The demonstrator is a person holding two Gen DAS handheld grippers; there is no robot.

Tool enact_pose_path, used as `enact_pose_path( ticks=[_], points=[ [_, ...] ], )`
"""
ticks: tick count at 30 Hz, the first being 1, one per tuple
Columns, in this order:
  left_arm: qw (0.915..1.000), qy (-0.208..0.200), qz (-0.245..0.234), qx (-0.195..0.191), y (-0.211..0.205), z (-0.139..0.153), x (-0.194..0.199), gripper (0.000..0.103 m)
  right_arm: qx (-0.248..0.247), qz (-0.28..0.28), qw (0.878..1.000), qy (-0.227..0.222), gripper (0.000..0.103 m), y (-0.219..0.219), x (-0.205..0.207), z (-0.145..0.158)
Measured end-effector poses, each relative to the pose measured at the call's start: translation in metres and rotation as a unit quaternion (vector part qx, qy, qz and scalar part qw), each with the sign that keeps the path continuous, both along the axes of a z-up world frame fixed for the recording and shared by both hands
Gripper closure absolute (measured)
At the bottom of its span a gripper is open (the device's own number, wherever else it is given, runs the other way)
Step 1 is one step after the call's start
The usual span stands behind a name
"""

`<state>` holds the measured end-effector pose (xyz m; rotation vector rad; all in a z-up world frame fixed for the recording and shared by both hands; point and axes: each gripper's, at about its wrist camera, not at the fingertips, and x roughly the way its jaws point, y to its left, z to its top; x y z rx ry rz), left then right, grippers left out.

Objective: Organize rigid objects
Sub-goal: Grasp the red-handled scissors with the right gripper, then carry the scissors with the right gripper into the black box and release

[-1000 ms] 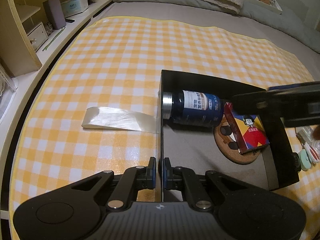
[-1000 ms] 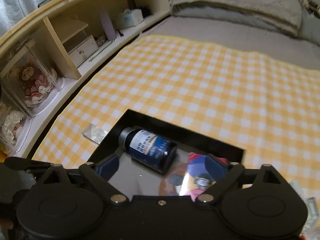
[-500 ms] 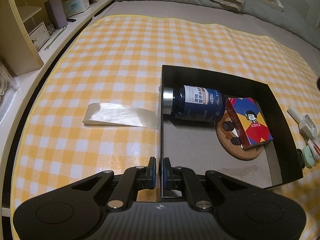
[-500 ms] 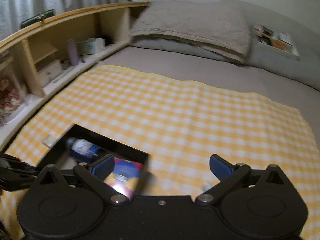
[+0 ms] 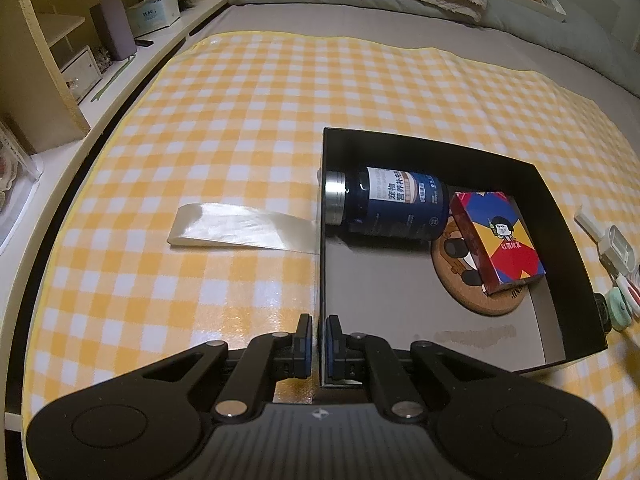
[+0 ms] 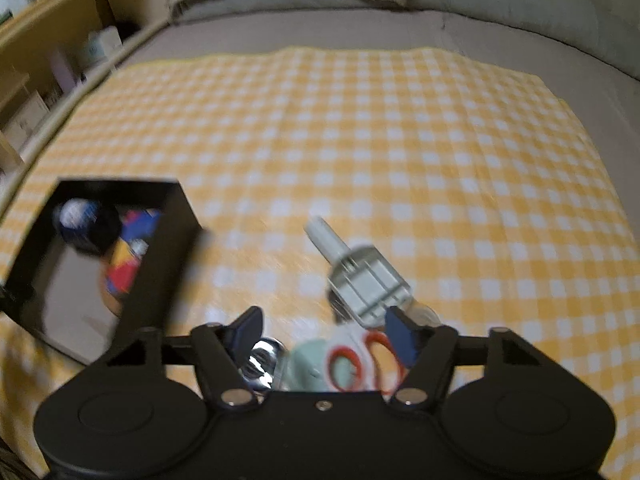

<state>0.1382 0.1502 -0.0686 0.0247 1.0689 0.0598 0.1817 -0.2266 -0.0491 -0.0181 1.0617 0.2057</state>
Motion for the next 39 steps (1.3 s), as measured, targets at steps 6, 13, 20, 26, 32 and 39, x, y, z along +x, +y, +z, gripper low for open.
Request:
enact_pose_path(
  ticks=[6,13,20,26,32,39],
  points=[
    [1.0000,-0.005,0.004,0.001,0.001,0.002,-0.002,0.096,-0.027,-0.007,0.999,0.047,0.063,-0.020,0.006,-0.029],
    [1.0000,-0.006,0.004,0.002,0.000,0.002,-0.003,0.096,-0.013,-0.008,0.998,0.068,0.070,-0.033,0.007,-0.047],
    [1.0000,-0.003,0.004,0.003,0.001,0.002,-0.003,0.096,0.000,0.018,0.997,0.070,0.078,-0.019,0.007,-0.049],
    [1.0000,-0.003,0.004,0.003,0.001,0.002,-0.003,0.096,-0.009,0.029,0.997,0.069,0.088,-0.006,0.010,-0.049],
    [1.0000,-0.004,0.003,0.003,0.000,0.002,-0.002,0.096,0.023,0.027,0.998,0.057,0.089,-0.003,0.009,-0.023],
    [1.0000,-0.005,0.005,0.002,0.000,0.002,-0.001,0.099,0.062,0.027,0.998,0.020,0.089,0.009,0.009,0.015]
  ],
)
